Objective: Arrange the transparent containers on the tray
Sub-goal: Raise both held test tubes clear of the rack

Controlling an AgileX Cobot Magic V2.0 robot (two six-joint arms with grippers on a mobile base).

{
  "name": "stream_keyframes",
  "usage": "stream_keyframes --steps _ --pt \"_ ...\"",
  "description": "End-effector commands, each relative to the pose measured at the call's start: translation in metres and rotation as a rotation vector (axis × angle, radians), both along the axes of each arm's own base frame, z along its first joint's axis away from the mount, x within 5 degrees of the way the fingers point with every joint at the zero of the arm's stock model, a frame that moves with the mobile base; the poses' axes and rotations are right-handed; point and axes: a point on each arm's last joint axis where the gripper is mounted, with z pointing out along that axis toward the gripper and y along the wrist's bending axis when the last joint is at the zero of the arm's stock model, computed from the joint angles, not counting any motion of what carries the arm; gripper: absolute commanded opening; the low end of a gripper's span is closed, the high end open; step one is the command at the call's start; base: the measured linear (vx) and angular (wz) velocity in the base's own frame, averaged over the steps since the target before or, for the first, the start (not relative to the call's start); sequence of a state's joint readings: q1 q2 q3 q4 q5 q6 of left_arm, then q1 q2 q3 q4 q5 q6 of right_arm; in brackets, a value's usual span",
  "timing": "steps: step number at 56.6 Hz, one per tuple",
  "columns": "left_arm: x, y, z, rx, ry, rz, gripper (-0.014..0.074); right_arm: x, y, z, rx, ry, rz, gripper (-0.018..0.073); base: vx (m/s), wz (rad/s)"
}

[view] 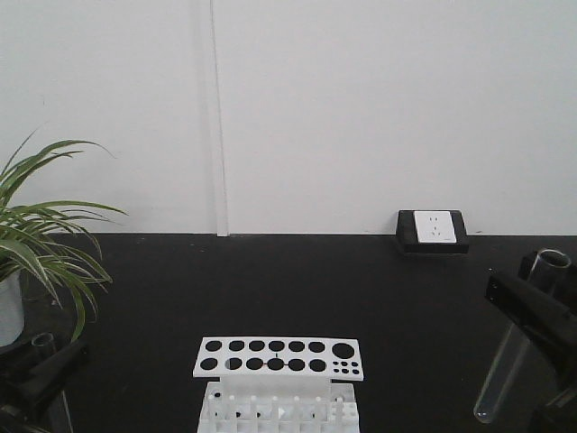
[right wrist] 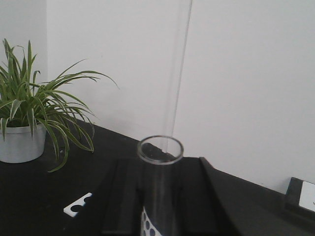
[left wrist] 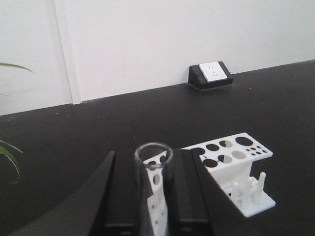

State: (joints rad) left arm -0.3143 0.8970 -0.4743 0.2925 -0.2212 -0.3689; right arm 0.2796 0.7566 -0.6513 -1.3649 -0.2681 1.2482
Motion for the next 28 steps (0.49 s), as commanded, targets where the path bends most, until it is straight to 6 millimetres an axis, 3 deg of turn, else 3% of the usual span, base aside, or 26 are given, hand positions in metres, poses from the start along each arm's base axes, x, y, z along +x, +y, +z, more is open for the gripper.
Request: stream_keyframes --steps 1,28 --pt "0.002 -0.003 0.018 -0.059 -0.096 -0.023 -0.0003 -0.003 0.000 0.012 0.029 -0.033 0.011 -0.0013 -0.08 0.01" --pt "0.024 -0.011 -0.010 -0.017 0.033 -0.021 -0.0003 -0.001 0.001 0.011 0.026 -0.024 0.011 -0.0013 -0.22 0.03"
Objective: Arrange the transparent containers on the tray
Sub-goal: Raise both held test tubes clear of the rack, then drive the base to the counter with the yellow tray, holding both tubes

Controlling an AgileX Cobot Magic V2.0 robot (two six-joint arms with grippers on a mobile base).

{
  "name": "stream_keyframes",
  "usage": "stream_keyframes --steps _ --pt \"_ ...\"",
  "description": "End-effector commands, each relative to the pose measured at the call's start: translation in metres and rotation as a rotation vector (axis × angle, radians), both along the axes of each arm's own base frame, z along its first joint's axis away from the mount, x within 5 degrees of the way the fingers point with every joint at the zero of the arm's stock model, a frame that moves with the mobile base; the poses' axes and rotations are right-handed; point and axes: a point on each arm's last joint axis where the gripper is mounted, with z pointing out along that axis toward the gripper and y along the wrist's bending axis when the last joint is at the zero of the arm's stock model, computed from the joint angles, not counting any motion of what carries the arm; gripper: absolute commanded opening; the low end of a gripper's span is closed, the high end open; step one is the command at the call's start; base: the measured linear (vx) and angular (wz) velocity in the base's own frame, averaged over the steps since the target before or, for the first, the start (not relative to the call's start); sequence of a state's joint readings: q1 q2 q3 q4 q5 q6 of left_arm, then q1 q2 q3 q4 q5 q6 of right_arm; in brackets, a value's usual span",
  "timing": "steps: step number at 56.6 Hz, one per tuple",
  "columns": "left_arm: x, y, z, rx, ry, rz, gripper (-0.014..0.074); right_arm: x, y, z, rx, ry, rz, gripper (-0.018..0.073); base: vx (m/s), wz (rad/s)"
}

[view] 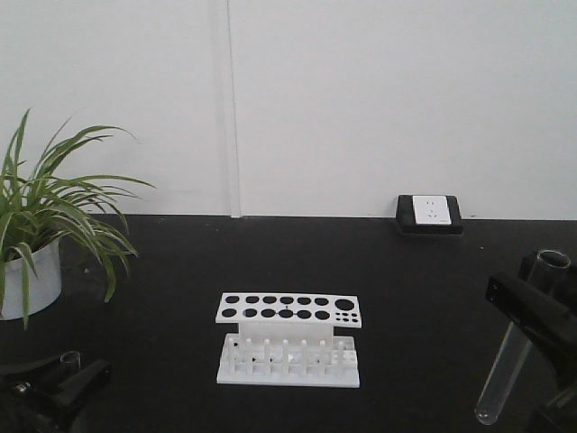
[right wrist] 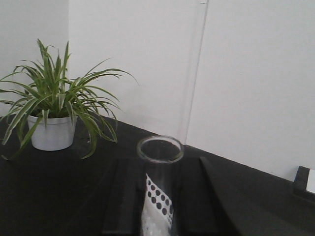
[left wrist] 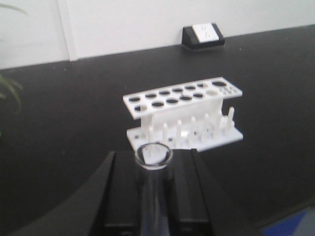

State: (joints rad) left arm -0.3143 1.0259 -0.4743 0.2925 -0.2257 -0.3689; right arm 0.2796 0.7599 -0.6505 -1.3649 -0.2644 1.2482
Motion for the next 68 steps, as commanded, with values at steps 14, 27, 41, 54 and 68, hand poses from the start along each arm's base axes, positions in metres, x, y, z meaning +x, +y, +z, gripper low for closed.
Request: stream_keyframes --steps 14,27,41,54,68 --pt "0.016 -0.008 -0.003 -0.030 -0.006 -0.016 -0.0003 -0.002 0.001 0.011 0.028 -0.028 0.015 -0.0013 -0.30 0.17" --pt "0.024 -0.010 -0.018 -0.010 0.057 -0.014 -0.0003 -0.002 0.001 0.011 0.028 -0.028 0.015 -0.0013 -0.32 0.21" --pt "0.025 -0.011 -0.029 0.021 0.127 -0.007 -0.0003 -0.002 0.001 0.011 0.028 -0.028 0.015 -0.0013 -0.31 0.23" --pt "0.001 -0.002 -0.003 0.027 0.089 0.013 -0.0003 -0.002 0.001 0.012 0.028 -0.030 0.016 -0.0013 -0.27 0.30" --pt "-0.023 0.007 0.024 -0.007 -0.019 0.025 -0.0003 -0.002 0.001 0.012 0.028 -0.030 0.013 -0.0013 -0.22 0.36"
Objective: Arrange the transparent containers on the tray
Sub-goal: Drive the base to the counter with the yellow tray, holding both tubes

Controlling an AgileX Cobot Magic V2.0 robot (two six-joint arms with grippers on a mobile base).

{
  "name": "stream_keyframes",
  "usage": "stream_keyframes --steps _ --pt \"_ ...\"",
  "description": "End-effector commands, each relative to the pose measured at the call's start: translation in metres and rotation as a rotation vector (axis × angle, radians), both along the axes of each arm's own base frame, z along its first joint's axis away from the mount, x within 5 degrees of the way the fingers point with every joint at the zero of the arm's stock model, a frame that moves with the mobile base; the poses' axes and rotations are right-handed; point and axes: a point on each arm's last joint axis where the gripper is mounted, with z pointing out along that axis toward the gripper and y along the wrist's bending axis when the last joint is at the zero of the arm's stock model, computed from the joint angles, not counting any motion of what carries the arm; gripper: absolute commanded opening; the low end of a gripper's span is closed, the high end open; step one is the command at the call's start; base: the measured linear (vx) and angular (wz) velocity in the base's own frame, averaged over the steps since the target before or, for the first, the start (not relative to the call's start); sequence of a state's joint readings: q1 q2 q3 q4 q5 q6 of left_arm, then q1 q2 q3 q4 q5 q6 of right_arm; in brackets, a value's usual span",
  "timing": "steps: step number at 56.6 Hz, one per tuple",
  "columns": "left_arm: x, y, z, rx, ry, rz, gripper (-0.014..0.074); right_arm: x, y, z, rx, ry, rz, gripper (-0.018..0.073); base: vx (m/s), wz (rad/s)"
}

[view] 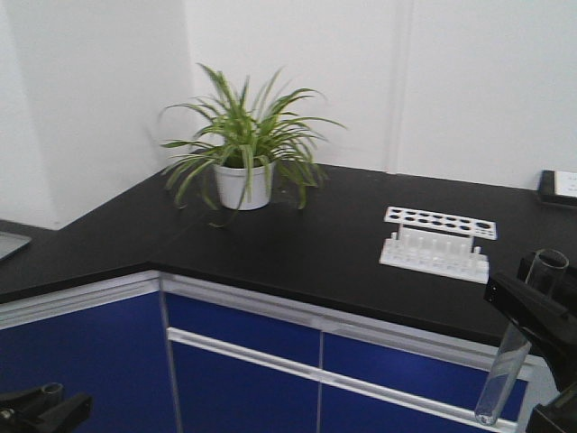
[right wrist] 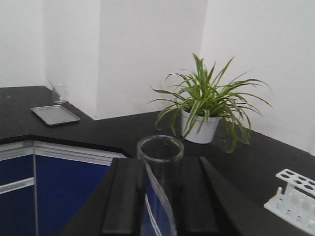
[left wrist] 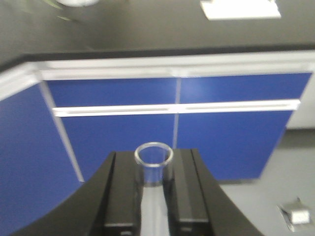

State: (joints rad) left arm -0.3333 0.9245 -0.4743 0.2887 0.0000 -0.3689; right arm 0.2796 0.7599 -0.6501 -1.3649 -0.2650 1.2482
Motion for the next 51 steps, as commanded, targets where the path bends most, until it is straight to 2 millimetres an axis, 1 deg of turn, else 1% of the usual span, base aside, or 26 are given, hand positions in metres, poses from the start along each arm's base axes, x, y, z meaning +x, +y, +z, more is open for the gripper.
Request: stream_keyframes --steps 1,15,21,34,51 --pt "-0.005 -0.001 0.025 -0.067 -0.131 -0.017 -0.0003 -0.002 0.000 0.012 0.028 -0.030 0.013 -0.0013 -0.21 0.36" --pt "-0.028 0.007 0.048 -0.109 -0.256 -0.019 -0.0003 -0.002 0.001 0.012 0.028 -0.030 0.014 -0.0013 -0.19 0.34" --pt "-0.035 0.010 0.053 -0.121 -0.290 -0.019 -0.0003 -0.002 0.001 0.012 0.028 -0.030 0.014 -0.0013 -0.15 0.29" --pt "-0.039 0.011 0.056 -0.127 -0.309 -0.020 -0.0003 -0.002 0.001 0.012 0.028 -0.030 0.014 -0.0013 -0.12 0.26" --pt "-0.039 0.011 0.056 -0.127 -0.308 -0.020 -0.0003 -0.002 0.001 0.012 0.028 -0.030 0.014 -0.0013 -0.08 0.25"
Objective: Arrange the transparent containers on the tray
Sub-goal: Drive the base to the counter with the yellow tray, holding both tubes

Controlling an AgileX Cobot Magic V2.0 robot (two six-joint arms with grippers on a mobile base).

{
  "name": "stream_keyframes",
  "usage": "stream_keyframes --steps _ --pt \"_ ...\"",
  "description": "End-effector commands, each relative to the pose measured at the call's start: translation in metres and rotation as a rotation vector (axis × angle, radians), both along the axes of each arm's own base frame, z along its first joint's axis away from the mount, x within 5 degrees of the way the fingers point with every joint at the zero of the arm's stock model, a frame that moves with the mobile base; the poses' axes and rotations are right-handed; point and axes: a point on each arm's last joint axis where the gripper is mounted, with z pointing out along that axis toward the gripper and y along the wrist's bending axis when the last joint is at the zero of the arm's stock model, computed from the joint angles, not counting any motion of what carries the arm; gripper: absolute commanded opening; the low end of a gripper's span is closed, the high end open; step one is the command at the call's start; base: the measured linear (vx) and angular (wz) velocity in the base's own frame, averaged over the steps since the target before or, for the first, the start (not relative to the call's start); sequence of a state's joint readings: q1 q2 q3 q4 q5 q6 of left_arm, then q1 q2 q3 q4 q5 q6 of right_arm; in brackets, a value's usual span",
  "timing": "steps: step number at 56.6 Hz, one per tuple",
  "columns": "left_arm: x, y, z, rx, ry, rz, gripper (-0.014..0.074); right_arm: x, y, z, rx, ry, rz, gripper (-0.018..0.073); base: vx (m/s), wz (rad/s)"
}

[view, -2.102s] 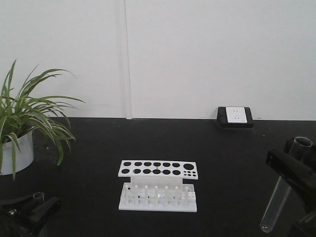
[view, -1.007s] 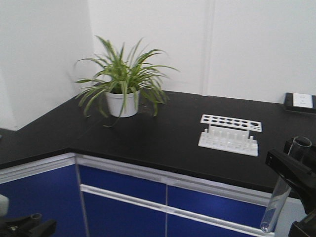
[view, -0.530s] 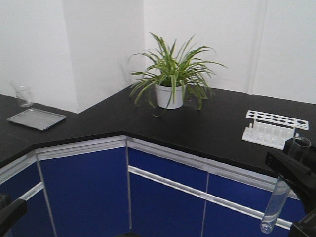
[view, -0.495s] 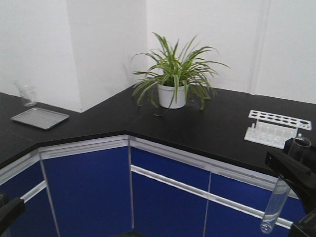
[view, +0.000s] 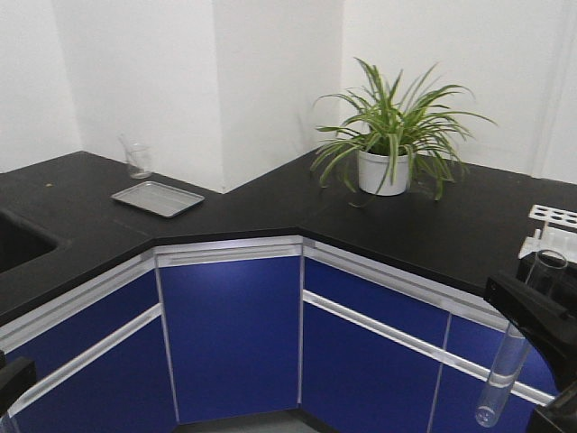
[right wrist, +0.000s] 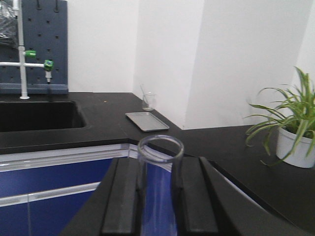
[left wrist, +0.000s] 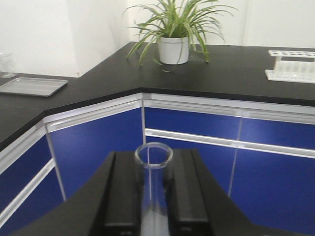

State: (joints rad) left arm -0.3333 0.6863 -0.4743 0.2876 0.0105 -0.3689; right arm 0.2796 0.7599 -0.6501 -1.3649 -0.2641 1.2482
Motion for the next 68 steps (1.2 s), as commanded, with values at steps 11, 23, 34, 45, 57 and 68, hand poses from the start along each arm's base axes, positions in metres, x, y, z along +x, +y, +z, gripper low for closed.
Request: stream_keyframes --steps 11,23,34,45,57,68 --pt "-0.0006 -0.0027 0.0167 -0.049 -0.093 -0.025 -0.0003 -0.0018 0.0007 0.0117 0.028 -0.029 0.015 -0.0013 -0.04 0.25" --pt "-0.0006 -0.0027 0.0167 -0.049 -0.093 -0.025 -0.0003 -0.0018 0.0007 0.0117 0.028 -0.029 0.015 -0.0013 -0.02 0.35" --pt "-0.0006 -0.0027 0.0167 -0.049 -0.093 -0.025 -0.0003 -0.0018 0.0007 0.0117 0.028 -0.029 0.015 -0.0013 0.00 0.50" --pt "-0.0006 -0.0027 0.0167 -0.049 -0.093 -0.025 -0.0003 -0.0019 0.0007 0.0117 0.028 -0.030 0.016 -0.0013 0.01 0.68" --pt "-0.0006 -0.0027 0.0167 -0.049 -0.093 -0.025 -0.0003 -0.0019 0.0007 0.0117 0.028 -0.030 0.016 -0.0013 0.04 0.77" --pt "-0.0006 -0.0027 0.0167 -0.049 -0.093 -0.025 -0.0003 -0.0019 0.0007 0.0117 0.028 -0.030 0.016 -0.0013 0.08 0.75"
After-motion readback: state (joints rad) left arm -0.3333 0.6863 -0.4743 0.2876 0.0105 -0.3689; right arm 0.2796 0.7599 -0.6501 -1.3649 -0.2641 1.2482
